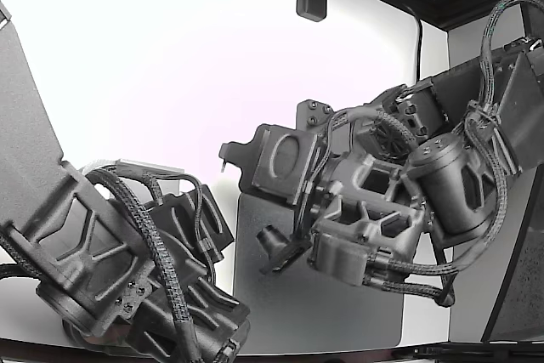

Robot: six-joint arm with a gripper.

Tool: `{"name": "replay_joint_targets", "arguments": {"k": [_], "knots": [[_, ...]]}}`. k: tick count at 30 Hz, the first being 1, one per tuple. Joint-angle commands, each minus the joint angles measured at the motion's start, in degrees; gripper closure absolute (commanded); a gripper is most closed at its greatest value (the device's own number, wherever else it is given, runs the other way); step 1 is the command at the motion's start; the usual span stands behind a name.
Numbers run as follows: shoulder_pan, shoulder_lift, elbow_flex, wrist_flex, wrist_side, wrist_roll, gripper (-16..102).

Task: Peel off protective film from adhesive tape.

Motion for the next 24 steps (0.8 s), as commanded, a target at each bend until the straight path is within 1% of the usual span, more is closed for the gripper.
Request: {"name": "replay_joint_targets", "arguments": {"k": [1,2,3,5,6,8,11,12,14,16,17,18,19,21,22,23,24], "knots": [[-2.0,6.6,-1.4,2.3,1.5,2.9,77],[-2.0,8.1,-1.1,3.1,3.3,5.4,62],[-1.9,9.5,-0.4,3.3,5.4,9.0,54],[-1.5,12.0,0.8,3.4,9.1,17.9,46],[-1.6,12.8,0.8,4.0,9.6,20.7,41],[-3.7,14.5,-0.4,5.6,7.8,25.1,39],[-8.4,17.9,-1.8,6.2,3.0,27.2,36],[-10.8,19.9,-1.3,5.3,0.6,27.3,35],[-16.9,24.7,1.6,0.9,-5.5,26.5,36],[-24.6,30.3,6.0,-4.7,-14.0,26.0,37],[-27.9,33.0,8.0,-7.6,-18.5,27.8,25],[-30.6,35.9,9.8,-9.8,-21.6,30.4,13],[-32.8,38.4,11.0,-10.9,-24.9,34.0,3],[-37.7,41.6,11.8,-10.1,-30.8,38.7,5],[-40.2,42.6,12.3,-9.7,-33.6,40.3,4],[-42.7,43.3,13.0,-9.5,-36.6,42.5,-3],[-45.3,43.4,13.7,-9.9,-40.2,44.0,-14]]}}
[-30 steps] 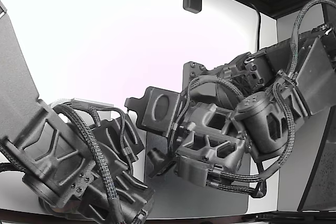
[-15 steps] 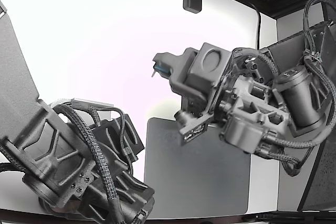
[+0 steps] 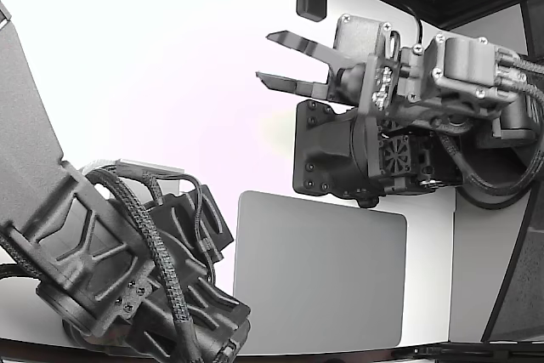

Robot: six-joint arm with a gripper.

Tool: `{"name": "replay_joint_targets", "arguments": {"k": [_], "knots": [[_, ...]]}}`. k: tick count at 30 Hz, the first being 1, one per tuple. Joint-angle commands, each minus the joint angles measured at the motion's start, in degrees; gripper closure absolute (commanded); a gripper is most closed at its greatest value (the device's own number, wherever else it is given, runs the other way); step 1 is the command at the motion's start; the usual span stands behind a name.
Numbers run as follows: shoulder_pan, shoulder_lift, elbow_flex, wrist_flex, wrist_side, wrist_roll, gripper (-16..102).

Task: Peel off protective film from adhesive tape.

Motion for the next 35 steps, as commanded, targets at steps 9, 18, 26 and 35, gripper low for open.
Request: {"name": "replay_joint_targets", "arguments": {"k": [9,18,26,35], "knots": [[-11.4,-1.3,-2.1,0.6,-17.5,18.4,-14],[-13.6,7.7,8.5,1.0,-18.9,18.1,-14],[-13.6,7.8,8.5,1.1,-18.2,18.5,-14],[-13.6,7.8,8.5,1.1,-18.2,18.5,-14]]}}
